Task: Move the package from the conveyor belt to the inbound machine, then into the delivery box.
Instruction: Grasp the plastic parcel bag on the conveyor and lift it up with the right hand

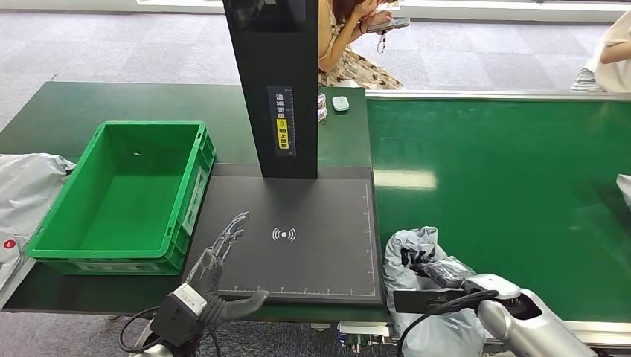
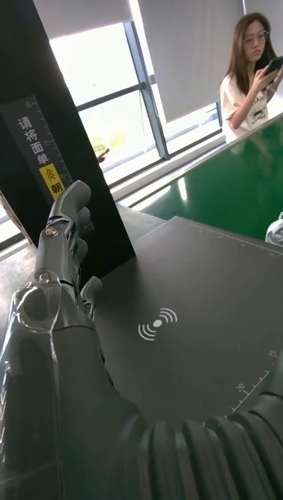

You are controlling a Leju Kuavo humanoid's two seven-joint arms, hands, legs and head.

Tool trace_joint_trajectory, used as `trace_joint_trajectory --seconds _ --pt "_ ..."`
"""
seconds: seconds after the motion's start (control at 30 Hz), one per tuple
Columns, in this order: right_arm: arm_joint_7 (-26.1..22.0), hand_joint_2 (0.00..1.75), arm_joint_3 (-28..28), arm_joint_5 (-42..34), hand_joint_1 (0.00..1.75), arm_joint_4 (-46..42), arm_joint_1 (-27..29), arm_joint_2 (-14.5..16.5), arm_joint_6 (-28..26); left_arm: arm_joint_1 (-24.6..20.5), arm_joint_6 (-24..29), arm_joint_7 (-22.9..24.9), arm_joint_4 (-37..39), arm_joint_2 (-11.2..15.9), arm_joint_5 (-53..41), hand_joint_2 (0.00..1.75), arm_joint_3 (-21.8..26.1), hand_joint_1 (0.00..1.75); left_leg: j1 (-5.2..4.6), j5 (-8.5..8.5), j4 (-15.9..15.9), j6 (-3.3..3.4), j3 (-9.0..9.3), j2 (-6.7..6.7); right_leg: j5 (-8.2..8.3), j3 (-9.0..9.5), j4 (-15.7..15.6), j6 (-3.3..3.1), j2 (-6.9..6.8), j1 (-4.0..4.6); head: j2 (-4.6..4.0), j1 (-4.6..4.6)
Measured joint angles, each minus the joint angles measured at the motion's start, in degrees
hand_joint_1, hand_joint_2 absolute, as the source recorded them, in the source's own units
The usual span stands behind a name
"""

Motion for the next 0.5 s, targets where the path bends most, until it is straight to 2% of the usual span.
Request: trace_joint_trajectory --seconds 0.3,0.5 --pt "1.2 1.75 0.0 3.3 1.75 -0.4 0.7 0.0 -1.3 0.1 0.6 -0.6 0.0 0.4 -0.4 1.75 -0.1 0.00 0.00 -0.01 0.0 0.06 -0.01 -0.21 -0.03 0.14 -0.1 0.05 -0.24 -0.01 0.00 0.01" --pt "7.0 1.75 -0.2 12.8 1.75 -0.1 2.1 -1.0 -6.2 0.7 1.1 -0.7 0.0 0.5 -0.8 1.75 -0.2 0.00 -0.07 0.00 0.0 0.18 -0.08 -0.22 0.06 0.14 -0.1 0.19 -0.24 -0.13 0.00 0.01"
